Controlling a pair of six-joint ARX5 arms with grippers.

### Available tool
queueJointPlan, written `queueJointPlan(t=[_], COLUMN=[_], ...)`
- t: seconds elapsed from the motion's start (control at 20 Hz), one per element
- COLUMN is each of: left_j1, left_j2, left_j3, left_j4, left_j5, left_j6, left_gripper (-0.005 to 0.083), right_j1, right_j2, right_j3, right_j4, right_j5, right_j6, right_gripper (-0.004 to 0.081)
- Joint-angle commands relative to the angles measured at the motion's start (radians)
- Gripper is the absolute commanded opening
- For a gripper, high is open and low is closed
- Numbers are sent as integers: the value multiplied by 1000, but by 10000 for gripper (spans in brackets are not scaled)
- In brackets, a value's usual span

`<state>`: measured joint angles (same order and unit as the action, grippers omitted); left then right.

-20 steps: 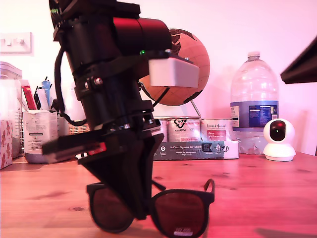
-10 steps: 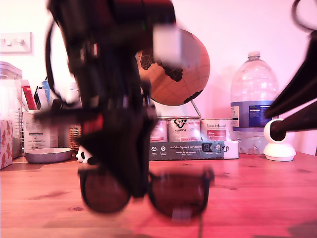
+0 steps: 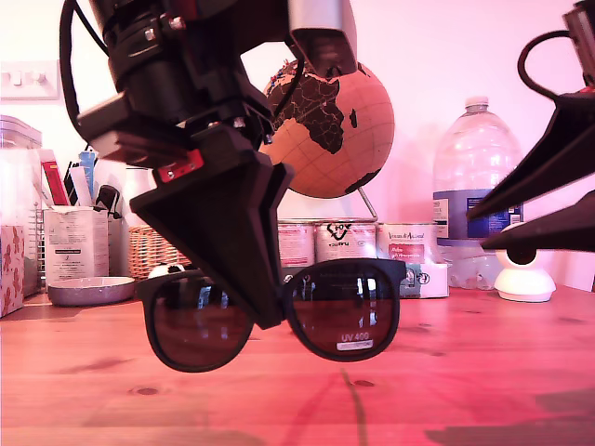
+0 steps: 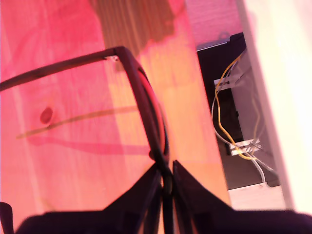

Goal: Pick up the sunglasses and close them, then place them back on the table

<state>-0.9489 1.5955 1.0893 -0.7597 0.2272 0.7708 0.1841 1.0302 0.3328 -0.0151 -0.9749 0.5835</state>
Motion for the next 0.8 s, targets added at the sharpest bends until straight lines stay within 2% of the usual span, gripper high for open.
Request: queueJointPlan(t=[0.0, 0.25, 0.35, 0.55, 0.75], left_j1=[-19, -35, -35, -35, -35], left_j2=[-14, -58, -109, -207, -259], left_j3=[-8, -42, -93, -213, -327], left_j4=[3, 68, 119, 233, 367], left_j5=[18, 34, 26, 8, 8], left_j6=[-16, -66, -74, -95, -134], left_gripper=[-19, -19, -19, -19, -19], right_j1=[-14, -22, -22, -22, -13], right_j2=[40, 138, 157, 193, 240], right_j3=[2, 2, 3, 5, 10], right_j4=[34, 134, 161, 253, 313], right_j5=[-60, -142, -155, -201, -221], right_j6=[15, 56, 80, 156, 186], right_gripper=[162, 179, 183, 266, 287])
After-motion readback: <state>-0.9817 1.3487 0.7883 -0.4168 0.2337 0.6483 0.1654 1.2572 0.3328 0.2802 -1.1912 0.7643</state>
